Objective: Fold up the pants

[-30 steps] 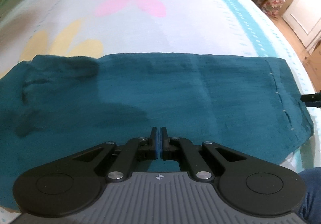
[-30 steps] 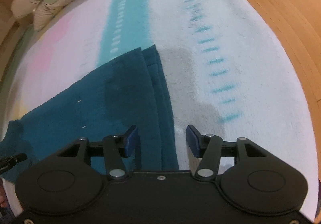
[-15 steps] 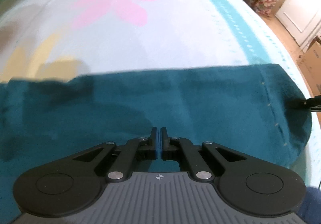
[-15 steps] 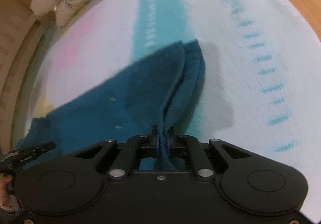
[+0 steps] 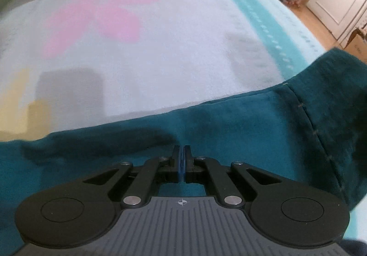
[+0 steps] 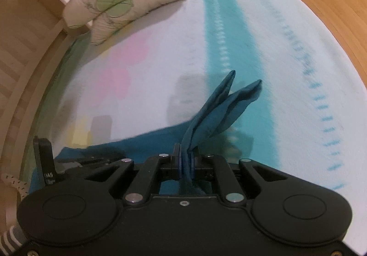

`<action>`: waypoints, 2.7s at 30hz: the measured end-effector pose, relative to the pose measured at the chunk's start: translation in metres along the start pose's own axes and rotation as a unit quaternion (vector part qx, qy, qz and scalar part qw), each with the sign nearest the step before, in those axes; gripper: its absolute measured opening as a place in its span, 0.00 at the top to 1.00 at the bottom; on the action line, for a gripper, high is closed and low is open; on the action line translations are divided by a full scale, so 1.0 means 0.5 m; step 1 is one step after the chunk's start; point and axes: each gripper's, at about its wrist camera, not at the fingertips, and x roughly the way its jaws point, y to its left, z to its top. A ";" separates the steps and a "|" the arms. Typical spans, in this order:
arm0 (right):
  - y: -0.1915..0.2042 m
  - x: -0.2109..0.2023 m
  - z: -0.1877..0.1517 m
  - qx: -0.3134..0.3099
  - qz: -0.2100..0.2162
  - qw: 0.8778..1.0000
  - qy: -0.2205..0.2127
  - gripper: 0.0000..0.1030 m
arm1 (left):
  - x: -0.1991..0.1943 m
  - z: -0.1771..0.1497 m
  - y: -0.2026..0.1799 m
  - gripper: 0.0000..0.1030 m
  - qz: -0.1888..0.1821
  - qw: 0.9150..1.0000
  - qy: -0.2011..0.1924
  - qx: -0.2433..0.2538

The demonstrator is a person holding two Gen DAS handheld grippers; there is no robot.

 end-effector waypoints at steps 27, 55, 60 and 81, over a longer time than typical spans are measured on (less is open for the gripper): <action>0.622 0.473 -0.247 -0.136 0.124 0.977 0.109 0.70 | -0.298 -0.314 0.409 0.98 0.124 0.976 -0.026 -0.176; 0.267 0.424 -0.131 -0.080 -0.044 0.995 0.044 0.91 | -0.180 -0.266 0.284 0.98 0.058 0.993 -0.024 -0.102; 0.228 0.371 -0.098 -0.064 -0.086 0.994 0.013 0.93 | -0.171 -0.245 0.265 0.97 0.044 0.994 -0.034 -0.092; 0.313 0.303 -0.148 -0.090 -0.054 0.994 0.015 0.59 | -0.263 -0.315 0.367 0.96 0.089 0.982 -0.040 -0.162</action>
